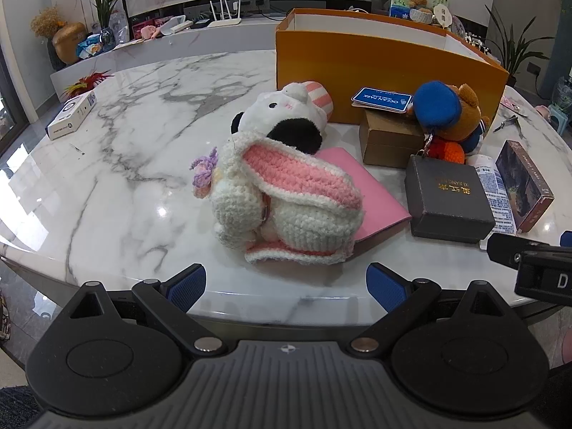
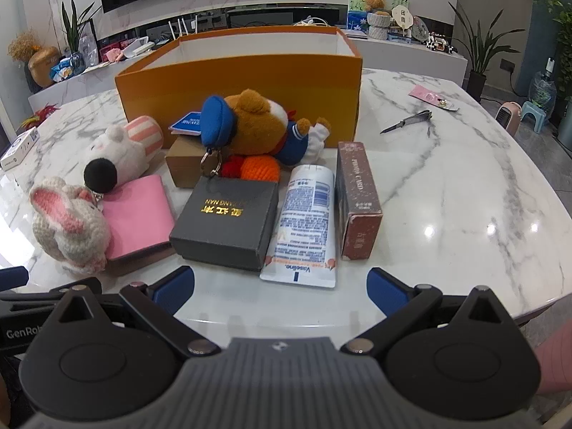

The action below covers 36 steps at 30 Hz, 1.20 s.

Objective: Organize objects
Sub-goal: 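Move the left tool to the crocheted bunny while the right tool approaches the brown photo card box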

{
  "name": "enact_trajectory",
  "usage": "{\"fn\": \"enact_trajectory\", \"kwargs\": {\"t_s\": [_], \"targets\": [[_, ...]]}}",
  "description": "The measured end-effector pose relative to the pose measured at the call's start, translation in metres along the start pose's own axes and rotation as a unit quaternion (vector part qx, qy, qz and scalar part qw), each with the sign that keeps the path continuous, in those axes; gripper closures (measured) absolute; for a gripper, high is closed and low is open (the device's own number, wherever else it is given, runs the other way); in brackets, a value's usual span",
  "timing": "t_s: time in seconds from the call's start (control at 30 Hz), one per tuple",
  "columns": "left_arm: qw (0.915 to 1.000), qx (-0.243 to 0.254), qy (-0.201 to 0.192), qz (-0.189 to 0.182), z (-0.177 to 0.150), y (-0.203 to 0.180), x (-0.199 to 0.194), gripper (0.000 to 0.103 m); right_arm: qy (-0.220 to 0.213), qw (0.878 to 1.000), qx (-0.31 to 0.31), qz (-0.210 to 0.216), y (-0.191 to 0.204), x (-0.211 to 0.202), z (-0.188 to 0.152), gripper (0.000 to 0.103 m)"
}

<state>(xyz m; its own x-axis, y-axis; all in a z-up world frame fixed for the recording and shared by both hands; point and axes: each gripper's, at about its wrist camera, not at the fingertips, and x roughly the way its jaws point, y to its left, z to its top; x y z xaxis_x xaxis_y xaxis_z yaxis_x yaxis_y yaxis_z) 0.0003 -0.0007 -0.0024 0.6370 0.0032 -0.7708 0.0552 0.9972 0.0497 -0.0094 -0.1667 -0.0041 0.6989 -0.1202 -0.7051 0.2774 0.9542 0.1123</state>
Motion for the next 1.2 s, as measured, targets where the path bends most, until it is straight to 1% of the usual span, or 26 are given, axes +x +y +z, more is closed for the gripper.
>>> {"fn": "enact_trajectory", "kwargs": {"t_s": [0.17,0.43,0.53,0.63,0.7,0.8,0.93,0.97,1.1,1.2], "targets": [[1.0000,0.000,0.002,-0.003,0.000,0.000,0.001,0.000,0.002,1.000,0.008,-0.001,-0.005,0.001,0.000,0.001],[1.0000,-0.001,-0.001,-0.008,0.001,0.000,-0.001,0.000,0.002,1.000,0.004,0.000,-0.004,0.000,0.000,0.001],[0.9997,-0.004,-0.010,-0.022,0.001,0.004,-0.004,0.000,0.003,1.000,0.008,0.000,-0.006,0.000,-0.001,0.001],[0.9993,-0.007,-0.024,-0.027,0.005,0.011,-0.007,0.000,0.004,1.000,0.013,0.002,-0.010,0.000,0.000,0.001],[0.9988,-0.022,-0.030,-0.032,0.010,0.017,-0.005,0.000,0.005,1.000,0.018,0.003,-0.012,0.001,0.000,0.001],[0.9973,-0.054,-0.024,-0.044,0.024,0.025,0.003,0.000,0.005,1.000,0.023,0.008,-0.016,0.002,0.001,0.001],[0.9957,-0.069,-0.019,-0.058,0.038,0.025,0.011,0.000,0.008,1.000,0.029,0.003,-0.022,0.005,0.002,0.001],[0.9953,-0.074,-0.015,-0.061,0.041,0.024,0.013,0.000,0.009,0.999,0.032,0.004,-0.024,0.006,0.003,0.001],[0.9946,-0.087,-0.006,-0.056,0.049,0.024,0.019,0.000,0.008,0.999,0.040,0.002,-0.029,0.008,0.005,0.001],[0.9919,-0.109,0.013,-0.064,0.049,0.028,0.032,0.000,0.007,0.999,0.042,-0.001,-0.032,0.009,0.007,0.001]]}}
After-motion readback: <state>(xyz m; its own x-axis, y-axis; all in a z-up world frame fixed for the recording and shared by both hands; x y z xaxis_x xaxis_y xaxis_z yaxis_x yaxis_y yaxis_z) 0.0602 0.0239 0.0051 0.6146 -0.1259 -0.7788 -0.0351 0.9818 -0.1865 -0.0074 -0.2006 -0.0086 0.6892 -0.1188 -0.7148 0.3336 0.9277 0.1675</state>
